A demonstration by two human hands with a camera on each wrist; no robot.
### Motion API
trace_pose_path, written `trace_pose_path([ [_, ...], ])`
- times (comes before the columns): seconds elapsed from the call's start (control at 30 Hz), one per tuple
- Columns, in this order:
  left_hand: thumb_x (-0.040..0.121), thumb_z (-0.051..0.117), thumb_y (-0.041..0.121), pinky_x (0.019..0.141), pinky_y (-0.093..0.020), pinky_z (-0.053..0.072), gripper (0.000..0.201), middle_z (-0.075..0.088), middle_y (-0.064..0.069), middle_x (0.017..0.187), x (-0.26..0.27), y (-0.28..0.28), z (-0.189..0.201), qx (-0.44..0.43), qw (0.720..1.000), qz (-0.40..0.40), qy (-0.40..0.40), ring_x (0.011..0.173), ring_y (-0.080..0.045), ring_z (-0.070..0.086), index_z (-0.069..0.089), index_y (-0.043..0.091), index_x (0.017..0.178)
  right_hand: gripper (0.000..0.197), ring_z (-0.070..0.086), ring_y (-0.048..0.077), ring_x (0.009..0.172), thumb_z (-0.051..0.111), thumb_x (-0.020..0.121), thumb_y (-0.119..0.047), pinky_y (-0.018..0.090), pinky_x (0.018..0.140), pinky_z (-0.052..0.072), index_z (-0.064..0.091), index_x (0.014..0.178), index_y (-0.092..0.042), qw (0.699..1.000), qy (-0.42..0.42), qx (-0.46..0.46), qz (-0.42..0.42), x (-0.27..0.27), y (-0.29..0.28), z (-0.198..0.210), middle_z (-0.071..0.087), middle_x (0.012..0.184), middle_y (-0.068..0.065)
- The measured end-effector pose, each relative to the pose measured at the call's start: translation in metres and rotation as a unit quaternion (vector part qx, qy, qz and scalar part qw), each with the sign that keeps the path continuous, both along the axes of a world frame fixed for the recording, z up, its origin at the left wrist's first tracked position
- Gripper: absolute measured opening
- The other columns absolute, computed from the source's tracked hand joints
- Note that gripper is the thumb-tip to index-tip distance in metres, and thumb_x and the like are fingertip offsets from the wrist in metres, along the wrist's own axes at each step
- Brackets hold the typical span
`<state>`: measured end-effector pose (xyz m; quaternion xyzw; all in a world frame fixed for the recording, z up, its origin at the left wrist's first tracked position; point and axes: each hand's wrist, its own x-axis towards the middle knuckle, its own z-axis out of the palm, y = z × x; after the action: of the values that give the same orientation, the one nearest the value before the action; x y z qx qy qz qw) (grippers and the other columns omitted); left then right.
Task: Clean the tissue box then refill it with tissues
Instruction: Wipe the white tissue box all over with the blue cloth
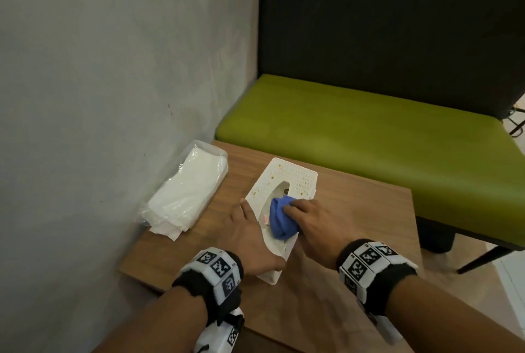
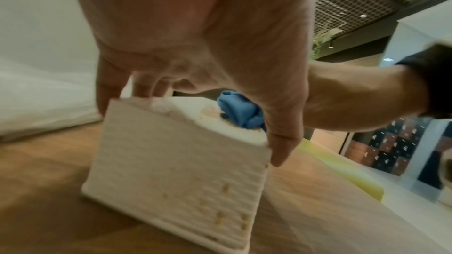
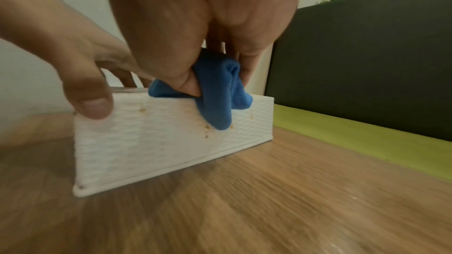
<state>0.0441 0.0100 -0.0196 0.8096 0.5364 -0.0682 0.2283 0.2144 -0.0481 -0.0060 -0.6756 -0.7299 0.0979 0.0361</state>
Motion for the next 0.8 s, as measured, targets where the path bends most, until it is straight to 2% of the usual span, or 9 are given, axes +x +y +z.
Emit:
trace_pose_path([
  [0.07, 0.050, 0.077, 0.062, 0.115, -0.039, 0.032, 0.148, 0.009, -0.005, 0.161, -0.005, 0.008, 0.000, -0.003, 1.000, -0.025, -0.019, 0.143, -0.025, 0.026, -0.014, 0.010, 0.153, 0.050, 0.047, 0.028, 0.123, 0.051, 0.084, -0.020, 0.039, 0.101, 0.043, 0.045, 0.134, -0.022, 1.000, 0.021, -0.009, 0.021, 0.000, -0.004, 0.003, 0.049, 0.138, 0.004],
  [0.13, 0.047, 0.076, 0.065, 0.117, -0.039, 0.029, 0.149, 0.010, -0.007, 0.160, -0.009, 0.016, 0.002, 0.001, 0.999, -0.030, -0.013, 0.145, -0.025, 0.023, -0.011, 0.010, 0.154, 0.051, 0.046, 0.026, 0.125, 0.051, 0.084, -0.038, 0.039, 0.104, 0.041, 0.046, 0.131, -0.021, 0.998, 0.050, -0.007, 0.027, 0.001, -0.007, 0.004, 0.048, 0.138, 0.004],
  [0.2, 0.042, 0.075, 0.069, 0.113, -0.038, 0.034, 0.147, 0.019, -0.010, 0.153, -0.008, 0.022, 0.005, 0.013, 1.000, -0.002, -0.001, 0.138, -0.027, 0.032, 0.001, 0.010, 0.154, 0.052, 0.045, 0.024, 0.126, 0.051, 0.086, -0.049, 0.040, 0.105, 0.040, 0.047, 0.129, -0.020, 0.998, 0.059, -0.007, 0.018, 0.002, -0.006, 0.001, 0.046, 0.139, 0.004],
  [0.3, 0.039, 0.076, 0.063, 0.100, -0.036, 0.044, 0.128, 0.033, -0.008, 0.136, -0.003, 0.025, 0.008, 0.026, 1.000, 0.003, 0.003, 0.121, -0.026, 0.044, 0.026, 0.009, 0.143, 0.024, 0.051, 0.027, 0.111, 0.049, 0.091, -0.030, 0.043, 0.096, 0.045, 0.053, 0.110, -0.015, 0.997, 0.069, 0.016, 0.028, 0.000, 0.002, -0.005, 0.055, 0.121, 0.007],
  [0.37, 0.043, 0.078, 0.058, 0.099, -0.035, 0.045, 0.119, 0.032, -0.007, 0.136, 0.001, 0.029, 0.008, 0.033, 0.999, -0.014, -0.001, 0.122, -0.025, 0.043, 0.029, 0.010, 0.140, 0.012, 0.054, 0.030, 0.102, 0.049, 0.088, -0.019, 0.040, 0.087, 0.047, 0.052, 0.099, -0.016, 0.998, 0.062, 0.017, 0.015, 0.006, 0.007, -0.008, 0.058, 0.110, 0.007],
  [0.47, 0.048, 0.079, 0.058, 0.105, -0.035, 0.039, 0.125, 0.025, -0.007, 0.146, 0.004, 0.031, 0.009, 0.043, 0.998, -0.040, 0.013, 0.132, -0.026, 0.035, 0.021, 0.009, 0.147, 0.026, 0.056, 0.031, 0.104, 0.053, 0.077, -0.012, 0.039, 0.083, 0.048, 0.054, 0.103, -0.015, 0.996, 0.041, 0.008, -0.078, 0.032, 0.009, -0.005, 0.059, 0.113, 0.008],
  [0.57, 0.048, 0.078, 0.059, 0.104, -0.033, 0.038, 0.125, 0.023, -0.007, 0.149, 0.006, 0.033, 0.009, 0.044, 0.997, -0.064, 0.017, 0.133, -0.026, 0.034, 0.021, 0.009, 0.148, 0.033, 0.055, 0.033, 0.108, 0.053, 0.076, -0.010, 0.039, 0.087, 0.047, 0.057, 0.108, -0.013, 0.988, 0.016, 0.015, -0.153, 0.053, 0.012, -0.005, 0.059, 0.116, 0.009],
  [0.67, 0.047, 0.078, 0.059, 0.106, -0.033, 0.039, 0.128, 0.025, -0.009, 0.148, 0.005, 0.040, 0.007, 0.043, 0.996, -0.071, 0.012, 0.131, -0.027, 0.037, 0.020, 0.009, 0.149, 0.037, 0.054, 0.029, 0.111, 0.055, 0.075, -0.012, 0.034, 0.089, 0.044, 0.058, 0.112, -0.017, 0.995, 0.027, 0.012, -0.098, 0.031, 0.014, -0.005, 0.058, 0.118, 0.005],
  [0.8, 0.044, 0.080, 0.054, 0.105, -0.033, 0.040, 0.129, 0.022, -0.006, 0.146, 0.000, 0.045, 0.006, 0.021, 0.997, -0.066, -0.017, 0.129, -0.025, 0.038, 0.017, 0.012, 0.149, 0.038, 0.049, 0.028, 0.120, 0.058, 0.082, -0.015, 0.038, 0.105, 0.040, 0.056, 0.120, -0.014, 0.998, 0.050, 0.021, 0.040, -0.008, 0.004, -0.009, 0.055, 0.130, 0.008],
])
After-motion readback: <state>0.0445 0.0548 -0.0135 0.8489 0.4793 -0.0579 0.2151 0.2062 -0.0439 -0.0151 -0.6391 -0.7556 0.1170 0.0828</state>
